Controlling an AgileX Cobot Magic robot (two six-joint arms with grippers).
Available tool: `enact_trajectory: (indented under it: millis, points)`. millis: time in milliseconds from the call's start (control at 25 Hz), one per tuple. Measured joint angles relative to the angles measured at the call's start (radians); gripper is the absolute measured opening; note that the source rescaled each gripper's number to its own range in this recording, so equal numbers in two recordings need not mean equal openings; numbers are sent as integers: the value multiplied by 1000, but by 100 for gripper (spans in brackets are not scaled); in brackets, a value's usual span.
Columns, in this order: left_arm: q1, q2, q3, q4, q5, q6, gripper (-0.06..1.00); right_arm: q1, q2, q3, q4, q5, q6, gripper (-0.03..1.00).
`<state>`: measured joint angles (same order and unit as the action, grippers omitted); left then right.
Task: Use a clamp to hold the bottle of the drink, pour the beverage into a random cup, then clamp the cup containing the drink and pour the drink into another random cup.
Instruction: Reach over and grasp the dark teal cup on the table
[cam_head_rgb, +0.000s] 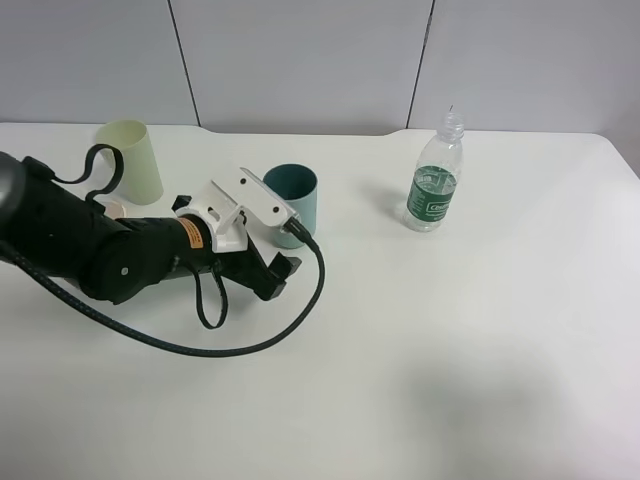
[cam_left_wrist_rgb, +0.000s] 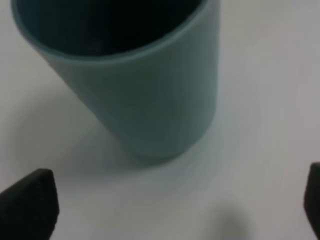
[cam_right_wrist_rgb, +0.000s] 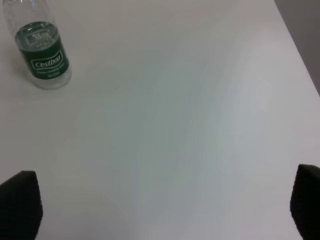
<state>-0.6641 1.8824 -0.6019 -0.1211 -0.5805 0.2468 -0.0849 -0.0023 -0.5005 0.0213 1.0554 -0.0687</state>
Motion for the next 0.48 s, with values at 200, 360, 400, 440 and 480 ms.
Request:
enact_trajectory:
  millis: [200, 360, 400, 440, 480]
  points:
    - [0, 61, 0, 55, -125, -137, 100, 0, 0, 0, 0, 0, 0, 100]
    - [0, 105, 0, 63, -241, -220, 100, 0, 0, 0, 0, 0, 0, 100]
    - [0, 115, 0, 63, -269, -233, 100, 0, 0, 0, 0, 0, 0, 100]
    - [0, 122, 0, 63, -290, -241, 100, 0, 0, 0, 0, 0, 0, 100]
    - [0, 131, 0, 64, -312, -247, 100, 0, 0, 0, 0, 0, 0, 100]
